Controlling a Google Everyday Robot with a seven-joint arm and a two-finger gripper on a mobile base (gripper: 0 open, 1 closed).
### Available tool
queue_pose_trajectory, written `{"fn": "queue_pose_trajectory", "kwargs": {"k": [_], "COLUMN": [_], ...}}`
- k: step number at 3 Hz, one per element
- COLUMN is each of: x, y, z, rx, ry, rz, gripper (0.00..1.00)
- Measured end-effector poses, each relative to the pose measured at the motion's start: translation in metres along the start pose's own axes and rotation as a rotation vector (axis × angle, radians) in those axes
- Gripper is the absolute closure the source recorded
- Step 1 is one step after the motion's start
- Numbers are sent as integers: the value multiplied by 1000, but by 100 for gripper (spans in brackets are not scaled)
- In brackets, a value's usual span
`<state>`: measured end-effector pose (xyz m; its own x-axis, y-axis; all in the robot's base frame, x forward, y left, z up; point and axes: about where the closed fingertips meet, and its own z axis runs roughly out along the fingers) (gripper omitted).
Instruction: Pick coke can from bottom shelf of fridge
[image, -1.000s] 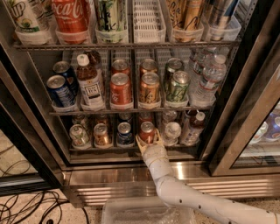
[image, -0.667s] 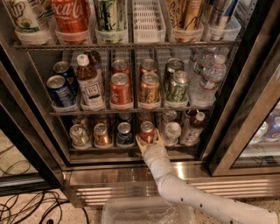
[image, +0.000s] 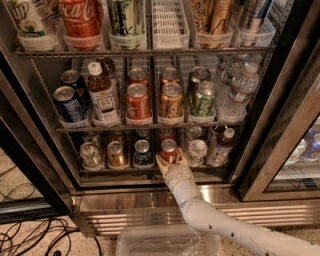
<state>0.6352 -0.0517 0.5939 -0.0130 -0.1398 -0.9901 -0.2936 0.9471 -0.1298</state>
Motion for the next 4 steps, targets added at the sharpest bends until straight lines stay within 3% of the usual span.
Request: {"fn": "queue_pose_trajectory", "kwargs": {"k": [2,4], "x": [-25,-35], "y": [9,11], "z": [-7,-19], "rx": [-67,-98], "ry": [-28,-25], "rz": [64,73], "gripper": [100,100]}}
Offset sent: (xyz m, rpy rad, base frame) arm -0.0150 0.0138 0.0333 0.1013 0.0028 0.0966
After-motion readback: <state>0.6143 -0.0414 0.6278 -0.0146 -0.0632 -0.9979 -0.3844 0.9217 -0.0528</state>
